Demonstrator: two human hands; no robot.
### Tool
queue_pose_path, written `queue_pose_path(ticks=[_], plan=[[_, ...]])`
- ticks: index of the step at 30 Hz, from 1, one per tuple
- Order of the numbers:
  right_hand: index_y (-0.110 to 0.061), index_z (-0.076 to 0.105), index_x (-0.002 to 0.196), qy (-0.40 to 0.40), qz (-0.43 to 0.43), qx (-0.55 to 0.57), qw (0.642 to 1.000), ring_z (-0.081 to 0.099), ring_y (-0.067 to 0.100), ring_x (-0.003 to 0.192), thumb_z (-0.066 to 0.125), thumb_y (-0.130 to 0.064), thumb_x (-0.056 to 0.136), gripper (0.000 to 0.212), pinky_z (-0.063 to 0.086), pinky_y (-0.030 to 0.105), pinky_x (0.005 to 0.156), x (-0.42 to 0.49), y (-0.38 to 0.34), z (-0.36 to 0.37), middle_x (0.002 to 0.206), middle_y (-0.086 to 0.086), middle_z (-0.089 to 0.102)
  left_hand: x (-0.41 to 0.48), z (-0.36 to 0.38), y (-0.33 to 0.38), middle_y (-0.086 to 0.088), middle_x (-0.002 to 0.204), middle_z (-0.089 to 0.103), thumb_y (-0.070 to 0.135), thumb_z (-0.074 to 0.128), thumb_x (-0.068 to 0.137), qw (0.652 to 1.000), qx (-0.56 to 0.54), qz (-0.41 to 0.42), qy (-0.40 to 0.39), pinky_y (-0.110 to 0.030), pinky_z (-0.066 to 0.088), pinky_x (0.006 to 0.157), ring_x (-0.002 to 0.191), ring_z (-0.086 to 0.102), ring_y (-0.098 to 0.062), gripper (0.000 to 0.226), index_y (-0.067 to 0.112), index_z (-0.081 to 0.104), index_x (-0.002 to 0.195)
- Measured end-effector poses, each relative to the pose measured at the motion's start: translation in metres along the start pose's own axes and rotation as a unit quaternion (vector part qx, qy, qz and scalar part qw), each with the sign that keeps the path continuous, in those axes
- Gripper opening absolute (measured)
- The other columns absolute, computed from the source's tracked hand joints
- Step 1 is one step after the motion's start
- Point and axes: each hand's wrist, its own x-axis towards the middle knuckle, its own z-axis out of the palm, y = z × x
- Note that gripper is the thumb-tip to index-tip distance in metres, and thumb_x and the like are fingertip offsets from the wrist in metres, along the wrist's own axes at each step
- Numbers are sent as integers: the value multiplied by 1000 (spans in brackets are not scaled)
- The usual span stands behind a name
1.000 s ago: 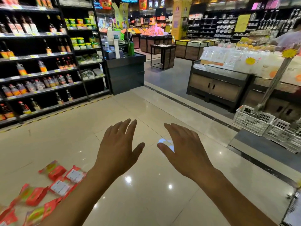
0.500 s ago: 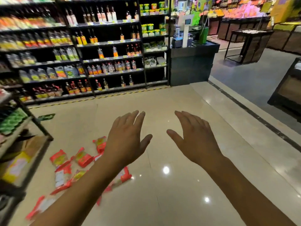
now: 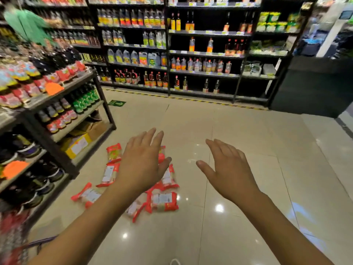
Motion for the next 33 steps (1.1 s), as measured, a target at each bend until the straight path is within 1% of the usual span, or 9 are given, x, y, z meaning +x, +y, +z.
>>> queue_pose_path(ticks=[7, 12, 15, 17, 21, 25, 27, 30, 33], plan=[[-30, 20, 159, -45, -32, -8, 998, 24, 19, 151, 36, -62, 100, 70, 20, 37, 121, 128, 2, 28, 166, -1, 26, 93, 45, -60, -16, 151, 49, 62, 37, 85, 998, -20, -61, -6, -51, 41, 111, 135, 49, -37, 81, 11, 46, 147], [-27, 25, 158, -63, -49, 28, 996, 31, 21, 148, 40, -60, 100, 68, 26, 40, 117, 212, -2, 61, 163, -1, 32, 147, 68, -98, -16, 155, 44, 57, 52, 92, 996, -11, -83, -9, -49, 38, 112, 138, 45, -37, 75, 10, 41, 150], [-25, 26, 157, -86, -61, 49, 993, 33, 23, 146, 44, -57, 100, 68, 28, 41, 116, 262, -3, 88, 161, 0, 35, 176, 88, -115, -14, 157, 42, 58, 51, 92, 995, -1, -102, -25, -50, 37, 114, 141, 42, -35, 77, 12, 39, 152], [-24, 27, 157, -102, -64, 63, 991, 35, 24, 145, 46, -55, 100, 67, 29, 42, 115, 297, -2, 108, 160, 1, 36, 196, 107, -127, -14, 157, 42, 56, 55, 92, 993, -4, -112, -36, -51, 36, 115, 142, 41, -35, 76, 12, 39, 152], [-23, 27, 156, -139, -70, 90, 984, 39, 27, 143, 48, -53, 100, 67, 31, 42, 113, 372, 8, 160, 159, 3, 37, 245, 151, -148, -10, 156, 44, 56, 56, 92, 988, -4, -141, -66, -49, 37, 115, 140, 43, -34, 75, 15, 38, 153], [-21, 26, 157, -189, -47, 129, 972, 41, 28, 141, 49, -54, 99, 70, 34, 43, 112, 452, 29, 231, 158, 5, 39, 308, 219, -171, -10, 153, 46, 53, 59, 93, 977, -37, -186, -99, -47, 42, 110, 136, 46, -34, 72, 15, 40, 151], [-19, 26, 157, -223, -16, 154, 963, 41, 30, 141, 49, -55, 98, 72, 35, 44, 112, 490, 42, 277, 158, 7, 39, 340, 267, -184, -10, 153, 46, 48, 60, 94, 967, -67, -216, -122, -47, 43, 109, 135, 46, -33, 70, 14, 40, 151], [-18, 26, 157, -274, 57, 209, 937, 44, 31, 139, 54, -56, 96, 77, 40, 47, 112, 532, 59, 355, 155, 12, 43, 372, 355, -204, -14, 153, 44, 44, 60, 93, 944, -115, -264, -163, -49, 44, 106, 136, 44, -36, 68, 12, 41, 149], [-18, 25, 157, -321, 111, 231, 912, 46, 30, 138, 60, -47, 96, 75, 42, 43, 109, 556, 77, 445, 152, 12, 45, 385, 459, -222, -18, 147, 47, 42, 61, 93, 914, -157, -312, -206, -48, 42, 105, 134, 44, -39, 68, 7, 42, 147]])
